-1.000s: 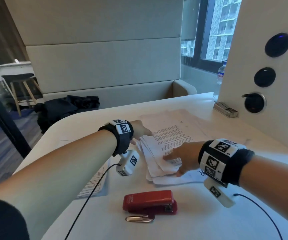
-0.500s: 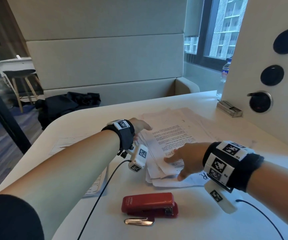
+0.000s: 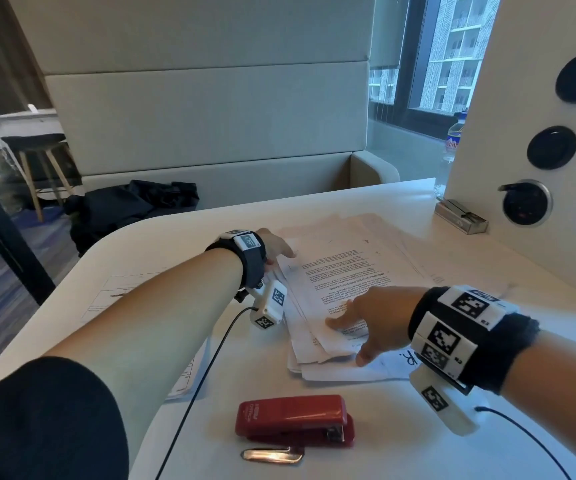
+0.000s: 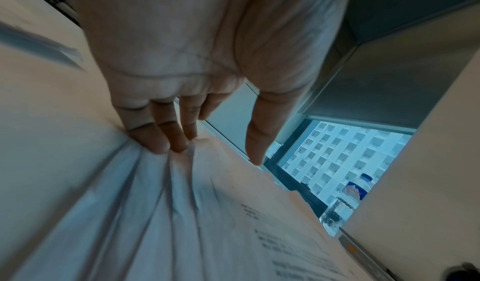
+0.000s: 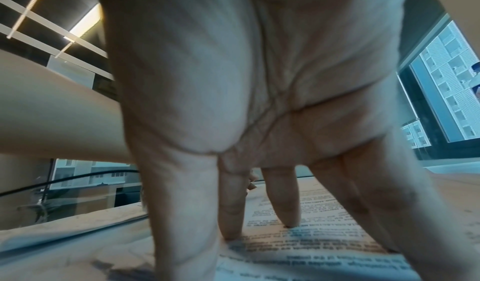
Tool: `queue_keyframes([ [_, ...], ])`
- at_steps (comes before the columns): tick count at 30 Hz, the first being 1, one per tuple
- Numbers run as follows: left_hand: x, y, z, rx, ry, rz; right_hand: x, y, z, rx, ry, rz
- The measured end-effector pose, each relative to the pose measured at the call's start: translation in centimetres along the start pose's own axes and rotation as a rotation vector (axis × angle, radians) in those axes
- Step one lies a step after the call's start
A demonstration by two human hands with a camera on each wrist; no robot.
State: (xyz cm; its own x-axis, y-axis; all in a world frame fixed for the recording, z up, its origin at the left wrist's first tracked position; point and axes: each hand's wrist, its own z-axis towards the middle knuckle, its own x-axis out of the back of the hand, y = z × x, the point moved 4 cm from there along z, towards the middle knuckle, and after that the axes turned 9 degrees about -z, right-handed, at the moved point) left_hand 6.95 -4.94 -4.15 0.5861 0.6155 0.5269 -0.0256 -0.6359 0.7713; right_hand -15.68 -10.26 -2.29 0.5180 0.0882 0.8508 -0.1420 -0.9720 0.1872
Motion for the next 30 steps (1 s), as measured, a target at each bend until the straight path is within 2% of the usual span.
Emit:
queue_keyframes([
  [7, 0.4, -0.2, 2.2, -0.060, 0.108, -0.055, 0.0, 0.0, 0.1, 0.004, -0.009, -0.019],
  [12, 0.0, 0.8, 2.1, -0.148, 0.156, 0.094, -0.2, 0.0, 0.0, -0.006, -0.018, 0.002],
  [18, 0.4, 3.2, -0.3, -0.403, 0.190, 0.095, 0.4, 1.1, 0.0, -0.026, -0.001, 0.185],
  [20, 0.8, 4.1, -2.3, -0.542, 0.206, 0.026, 1.3, 2.1, 0.5, -0.059, 0.101, 0.270],
  [21, 1.0, 4.5, -3.6, -0.636, 0.209, -0.032, 2.1, 2.8, 0.8, -0.095, 0.202, 0.305],
  [24, 1.5, 5.5, -7.6, -0.892, 0.215, -0.157, 5.4, 4.6, 0.5, -0.221, 0.675, 0.373],
  [26, 1.6, 5.9, -9.4, -0.968, 0.173, -0.227, 7.5, 5.2, -0.5, -0.290, 0.904, 0.295],
  [27, 1.7, 6.1, -10.3, -0.995, 0.148, -0.262, 8.3, 5.5, -0.9, -0.312, 0.940, 0.244],
  [30, 2.3, 6.8, -12.5, -1.077, 0.147, -0.308, 10.5, 6.3, -1.7, -0.317, 0.920, 0.185],
])
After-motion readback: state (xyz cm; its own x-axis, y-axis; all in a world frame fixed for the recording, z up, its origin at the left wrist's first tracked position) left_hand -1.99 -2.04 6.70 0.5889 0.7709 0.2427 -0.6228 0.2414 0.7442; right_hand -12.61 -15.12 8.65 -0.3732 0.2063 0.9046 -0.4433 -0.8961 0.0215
